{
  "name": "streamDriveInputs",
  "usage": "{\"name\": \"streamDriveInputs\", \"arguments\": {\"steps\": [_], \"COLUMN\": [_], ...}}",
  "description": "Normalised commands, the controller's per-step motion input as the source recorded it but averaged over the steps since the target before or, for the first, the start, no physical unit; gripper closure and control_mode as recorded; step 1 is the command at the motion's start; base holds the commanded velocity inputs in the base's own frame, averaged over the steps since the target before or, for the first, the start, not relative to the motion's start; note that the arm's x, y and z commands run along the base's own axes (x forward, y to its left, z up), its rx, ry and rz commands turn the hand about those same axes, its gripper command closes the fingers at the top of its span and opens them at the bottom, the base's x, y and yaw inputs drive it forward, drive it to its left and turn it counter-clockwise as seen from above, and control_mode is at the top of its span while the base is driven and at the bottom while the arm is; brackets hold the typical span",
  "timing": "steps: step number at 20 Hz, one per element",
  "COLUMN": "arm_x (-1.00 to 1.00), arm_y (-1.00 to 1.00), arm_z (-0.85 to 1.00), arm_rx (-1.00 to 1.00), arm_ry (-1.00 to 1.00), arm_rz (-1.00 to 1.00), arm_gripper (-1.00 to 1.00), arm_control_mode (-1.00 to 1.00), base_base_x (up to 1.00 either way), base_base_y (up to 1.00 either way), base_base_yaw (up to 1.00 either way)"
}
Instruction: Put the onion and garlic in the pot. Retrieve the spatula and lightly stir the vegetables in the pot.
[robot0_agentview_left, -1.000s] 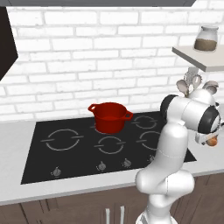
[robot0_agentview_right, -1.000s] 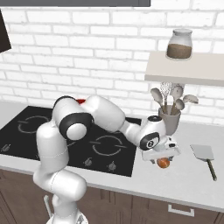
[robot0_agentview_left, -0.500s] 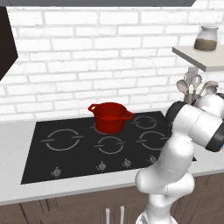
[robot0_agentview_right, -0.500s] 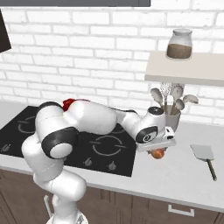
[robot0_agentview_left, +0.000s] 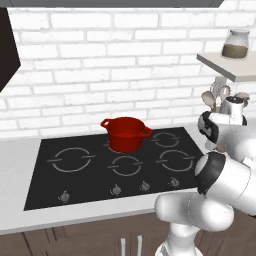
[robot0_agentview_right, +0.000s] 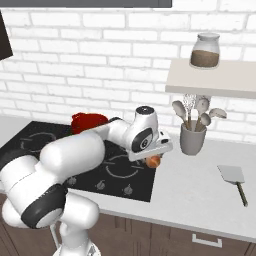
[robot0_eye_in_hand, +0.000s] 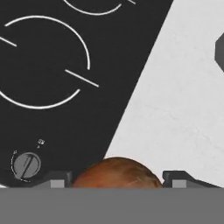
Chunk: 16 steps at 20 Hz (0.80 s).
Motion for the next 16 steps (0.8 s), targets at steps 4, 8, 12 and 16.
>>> {"name": "streamDriveInputs", "arguments": {"steps": [4,8,12,16], "arm_x": [0.01,0.02,0.02,0.24], "arm_y": [1.0,1.0,1.0,0.93], "arm_z": [0.58,0.49,0.54,0.39], "arm_rx": [0.02,0.0,0.02,0.0], "arm_ry": [-0.01,-0.03,0.0,0.0], "arm_rz": [-0.04,-0.35,-0.29,-0.24], "arm_gripper": [1.0,1.0,1.0,1.0], "arm_control_mode": [-1.0,-1.0,-1.0,-1.0], "base_base_x": [0.0,0.0,0.0,0.0], "base_base_y": [0.0,0.0,0.0,0.0], "base_base_yaw": [0.0,0.0,0.0,0.0]}}
